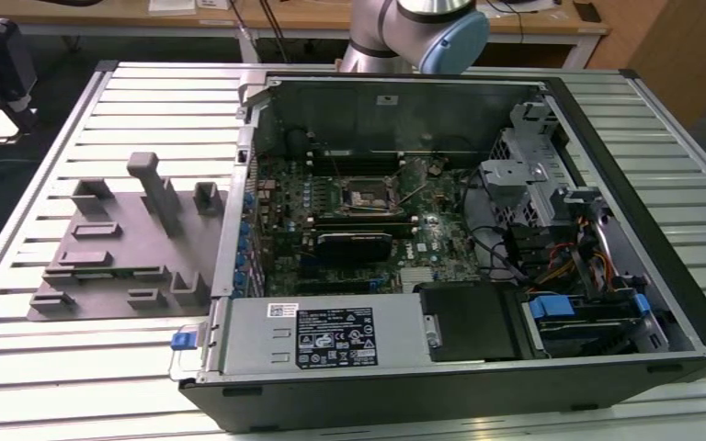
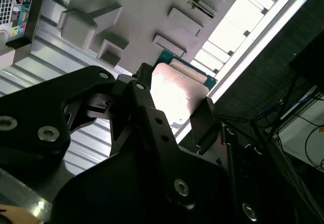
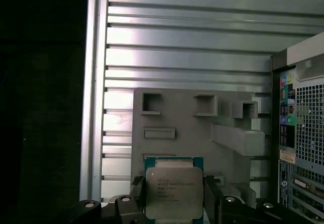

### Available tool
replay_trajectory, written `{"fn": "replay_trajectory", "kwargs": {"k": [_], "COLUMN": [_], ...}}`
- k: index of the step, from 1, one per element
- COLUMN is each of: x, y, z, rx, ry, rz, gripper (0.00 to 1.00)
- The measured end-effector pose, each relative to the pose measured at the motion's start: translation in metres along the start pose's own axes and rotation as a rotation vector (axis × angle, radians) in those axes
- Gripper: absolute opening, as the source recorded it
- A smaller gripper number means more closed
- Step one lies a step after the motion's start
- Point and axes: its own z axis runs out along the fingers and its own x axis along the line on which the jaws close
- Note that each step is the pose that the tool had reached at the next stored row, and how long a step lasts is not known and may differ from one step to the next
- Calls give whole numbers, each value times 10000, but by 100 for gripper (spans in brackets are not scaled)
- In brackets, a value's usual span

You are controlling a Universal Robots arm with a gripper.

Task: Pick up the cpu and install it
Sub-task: 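Pick up the cpu and move it towards the insertion slot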

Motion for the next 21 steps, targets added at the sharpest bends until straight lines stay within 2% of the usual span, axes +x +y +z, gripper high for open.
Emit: {"fn": "replay_trajectory", "kwargs": {"k": [3,11,21], "x": [-12,-146,-354], "y": [1,-2,-5], "z": [-2,8,19], "rx": [2,0,0], "ry": [4,1,1], "rz": [1,0,0], "gripper": [55,55,55]}}
